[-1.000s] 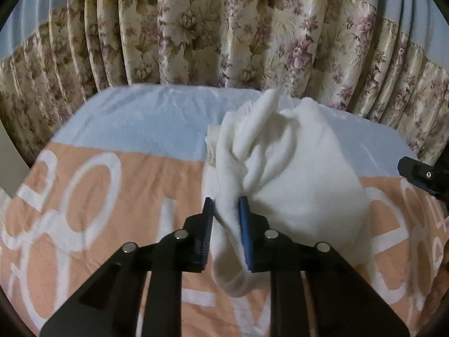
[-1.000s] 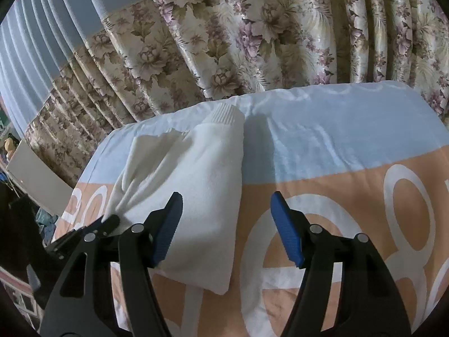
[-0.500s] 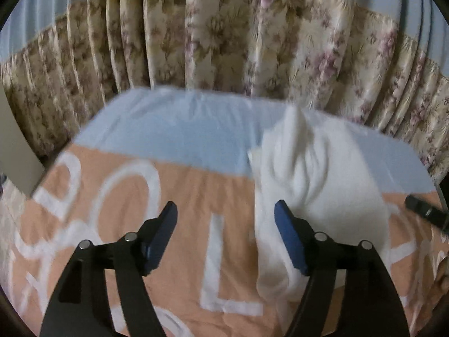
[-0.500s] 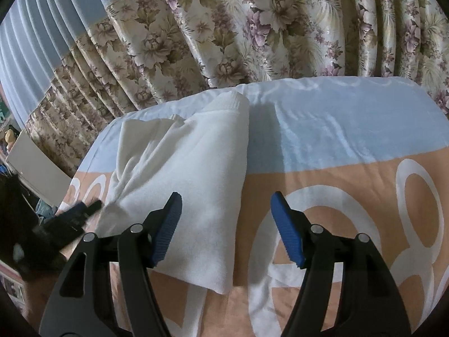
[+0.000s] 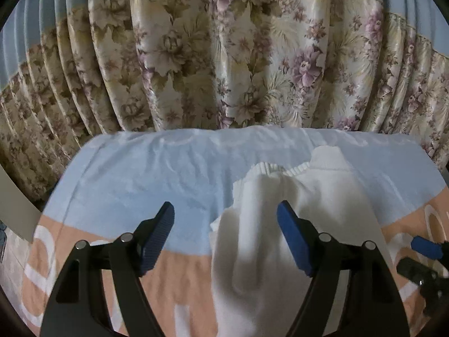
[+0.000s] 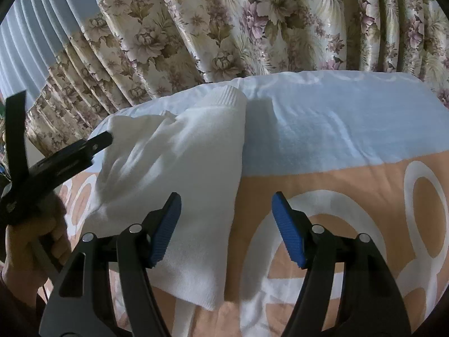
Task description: Fold small clothes
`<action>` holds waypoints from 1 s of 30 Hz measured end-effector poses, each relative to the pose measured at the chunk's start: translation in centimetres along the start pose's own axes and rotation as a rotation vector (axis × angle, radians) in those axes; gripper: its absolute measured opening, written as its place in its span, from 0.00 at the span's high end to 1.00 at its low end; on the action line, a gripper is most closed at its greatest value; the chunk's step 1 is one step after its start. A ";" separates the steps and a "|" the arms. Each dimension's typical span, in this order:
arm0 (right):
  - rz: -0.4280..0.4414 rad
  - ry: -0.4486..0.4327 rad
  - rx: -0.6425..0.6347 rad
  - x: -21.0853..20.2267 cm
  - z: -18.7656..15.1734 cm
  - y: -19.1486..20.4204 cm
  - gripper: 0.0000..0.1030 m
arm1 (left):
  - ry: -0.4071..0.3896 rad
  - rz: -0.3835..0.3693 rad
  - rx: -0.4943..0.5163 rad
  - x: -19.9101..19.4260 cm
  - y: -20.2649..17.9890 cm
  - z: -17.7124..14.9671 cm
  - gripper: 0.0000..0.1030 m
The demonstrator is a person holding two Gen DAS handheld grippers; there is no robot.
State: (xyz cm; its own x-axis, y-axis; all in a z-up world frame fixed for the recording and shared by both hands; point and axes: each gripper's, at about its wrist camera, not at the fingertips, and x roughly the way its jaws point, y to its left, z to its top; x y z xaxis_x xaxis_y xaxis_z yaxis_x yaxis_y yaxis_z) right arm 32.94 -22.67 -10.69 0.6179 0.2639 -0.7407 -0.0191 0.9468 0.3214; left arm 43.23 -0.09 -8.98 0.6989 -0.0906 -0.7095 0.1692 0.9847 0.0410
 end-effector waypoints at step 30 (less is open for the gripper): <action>0.000 -0.013 -0.029 -0.4 0.6 2.4 0.29 | -0.013 0.055 0.005 -4.4 4.7 -5.2 0.27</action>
State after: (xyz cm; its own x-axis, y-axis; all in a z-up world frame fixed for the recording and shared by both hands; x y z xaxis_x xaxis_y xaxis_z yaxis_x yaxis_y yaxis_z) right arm 33.12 -20.59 -9.30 0.6283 0.2614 -0.7328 -0.0413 0.9517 0.3041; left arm 37.36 5.71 -9.30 0.7159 -0.0379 -0.6971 0.1336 0.9875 0.0835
